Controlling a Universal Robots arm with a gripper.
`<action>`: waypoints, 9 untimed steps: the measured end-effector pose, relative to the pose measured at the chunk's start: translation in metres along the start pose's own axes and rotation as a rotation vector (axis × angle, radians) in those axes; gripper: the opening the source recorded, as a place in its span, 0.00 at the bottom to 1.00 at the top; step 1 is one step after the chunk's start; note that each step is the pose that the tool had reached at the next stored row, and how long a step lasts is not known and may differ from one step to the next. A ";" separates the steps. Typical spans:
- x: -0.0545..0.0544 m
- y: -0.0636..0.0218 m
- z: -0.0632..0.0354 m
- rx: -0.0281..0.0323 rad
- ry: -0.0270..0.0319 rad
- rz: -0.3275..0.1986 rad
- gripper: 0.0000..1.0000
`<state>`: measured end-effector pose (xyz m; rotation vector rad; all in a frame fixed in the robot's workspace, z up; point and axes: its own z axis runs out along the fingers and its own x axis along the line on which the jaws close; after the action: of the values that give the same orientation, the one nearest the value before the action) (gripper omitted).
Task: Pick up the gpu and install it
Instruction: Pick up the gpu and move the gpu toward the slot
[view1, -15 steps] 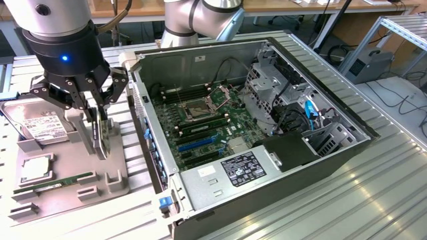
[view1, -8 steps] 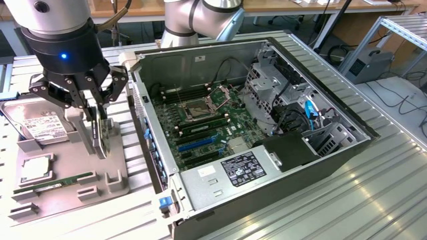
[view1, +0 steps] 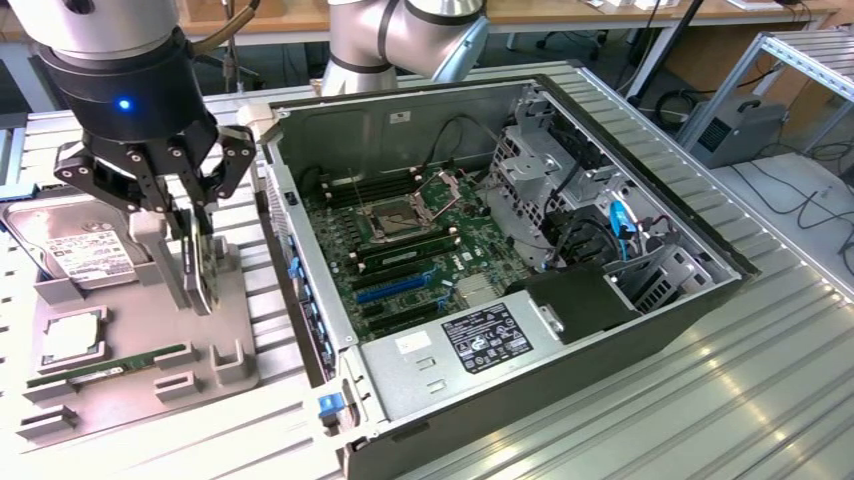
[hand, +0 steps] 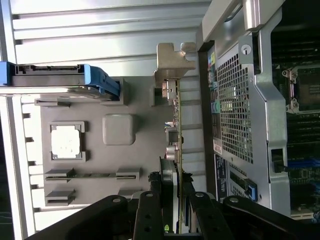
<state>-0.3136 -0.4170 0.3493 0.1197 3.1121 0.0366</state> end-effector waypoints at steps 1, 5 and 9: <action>0.000 0.0000 -0.0007 -0.0001 -0.0001 0.000 0.27; 0.000 0.0001 -0.0034 0.0000 0.0000 0.000 0.27; 0.000 0.0001 -0.0057 0.0000 0.0000 0.000 0.27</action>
<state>-0.3136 -0.4171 0.3550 0.1196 3.1121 0.0366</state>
